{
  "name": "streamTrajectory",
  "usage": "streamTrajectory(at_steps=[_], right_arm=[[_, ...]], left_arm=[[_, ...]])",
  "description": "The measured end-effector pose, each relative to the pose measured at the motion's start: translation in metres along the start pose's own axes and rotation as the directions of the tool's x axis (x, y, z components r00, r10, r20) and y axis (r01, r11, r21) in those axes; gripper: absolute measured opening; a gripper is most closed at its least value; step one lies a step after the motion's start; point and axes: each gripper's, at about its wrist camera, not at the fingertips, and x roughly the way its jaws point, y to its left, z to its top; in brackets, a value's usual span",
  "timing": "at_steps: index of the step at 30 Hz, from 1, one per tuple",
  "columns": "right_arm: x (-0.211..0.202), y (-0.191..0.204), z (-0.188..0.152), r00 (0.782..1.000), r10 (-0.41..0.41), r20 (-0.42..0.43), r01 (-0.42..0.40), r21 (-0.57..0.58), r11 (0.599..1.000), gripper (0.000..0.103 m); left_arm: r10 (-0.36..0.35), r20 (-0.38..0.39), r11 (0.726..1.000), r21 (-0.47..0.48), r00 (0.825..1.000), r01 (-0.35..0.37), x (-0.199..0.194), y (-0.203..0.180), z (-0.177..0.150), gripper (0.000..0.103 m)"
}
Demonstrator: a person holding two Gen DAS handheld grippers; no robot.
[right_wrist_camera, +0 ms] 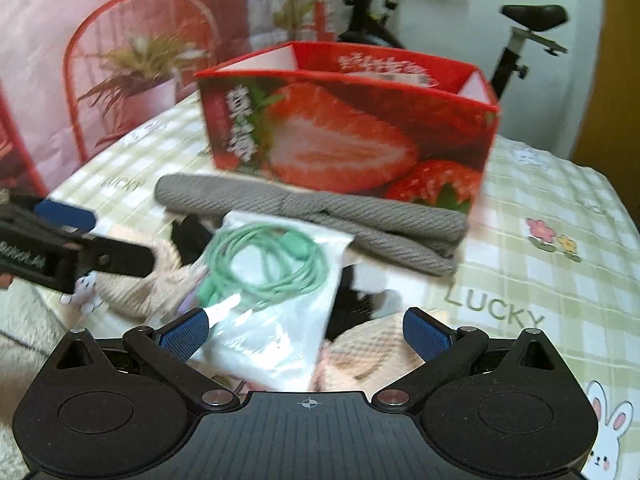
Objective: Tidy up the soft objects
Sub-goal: 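Move both tools down to the clear bag of green cables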
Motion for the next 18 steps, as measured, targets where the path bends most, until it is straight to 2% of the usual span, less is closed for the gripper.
streamTrajectory(at_steps=[4,9,13,18], right_arm=[[0.004,0.011,-0.004,1.000,0.019,-0.023,-0.020,-0.057,0.998,0.103],[0.014,0.013,-0.008,0.998,0.017,-0.055,-0.020,-0.061,0.998,0.103],[0.023,0.017,-0.008,0.999,0.002,-0.049,-0.006,-0.093,0.996,0.103],[0.036,0.012,-0.002,0.999,0.005,-0.043,-0.008,-0.065,0.998,0.103]], left_arm=[[-0.019,-0.015,1.000,-0.018,1.000,0.018,0.006,0.003,-0.004,0.098],[-0.023,-0.014,0.999,-0.034,1.000,0.022,0.010,0.006,-0.008,0.097],[-0.025,0.006,0.999,-0.042,1.000,0.025,0.009,0.008,-0.009,0.090],[-0.047,0.021,0.995,-0.085,0.999,0.049,0.008,0.015,-0.010,0.080]])
